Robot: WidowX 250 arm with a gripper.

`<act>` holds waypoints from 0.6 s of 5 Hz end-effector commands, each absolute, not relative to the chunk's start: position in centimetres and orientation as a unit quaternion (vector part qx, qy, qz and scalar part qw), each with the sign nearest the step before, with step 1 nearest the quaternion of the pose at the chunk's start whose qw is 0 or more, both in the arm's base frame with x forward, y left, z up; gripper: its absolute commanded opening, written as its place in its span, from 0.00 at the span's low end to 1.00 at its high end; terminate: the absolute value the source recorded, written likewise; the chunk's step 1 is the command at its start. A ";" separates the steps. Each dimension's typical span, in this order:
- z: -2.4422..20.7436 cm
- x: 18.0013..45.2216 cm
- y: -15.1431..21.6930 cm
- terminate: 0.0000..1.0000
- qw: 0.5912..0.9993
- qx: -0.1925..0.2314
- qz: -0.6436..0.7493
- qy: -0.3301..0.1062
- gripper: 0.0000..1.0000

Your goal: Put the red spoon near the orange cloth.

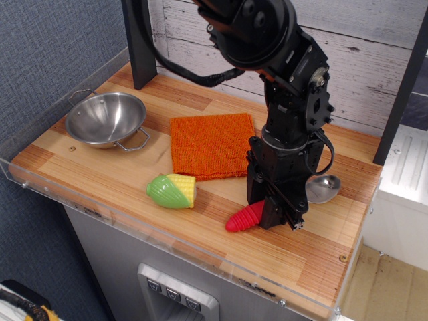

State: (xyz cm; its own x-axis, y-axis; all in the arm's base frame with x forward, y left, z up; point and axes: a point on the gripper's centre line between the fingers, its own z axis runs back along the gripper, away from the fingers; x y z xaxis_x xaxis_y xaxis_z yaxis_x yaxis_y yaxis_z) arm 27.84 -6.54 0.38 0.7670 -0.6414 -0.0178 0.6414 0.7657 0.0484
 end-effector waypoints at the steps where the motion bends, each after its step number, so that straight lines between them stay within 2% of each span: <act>1: 0.2 27.5 -7.5 0.00 0.931 0.030 -0.363 0.006 0.00; 2: 1.5 27.5 -7.7 0.00 0.935 0.036 -0.352 -0.005 0.00; 3: 5.2 28.6 -8.4 0.00 0.933 0.057 -0.353 -0.024 0.00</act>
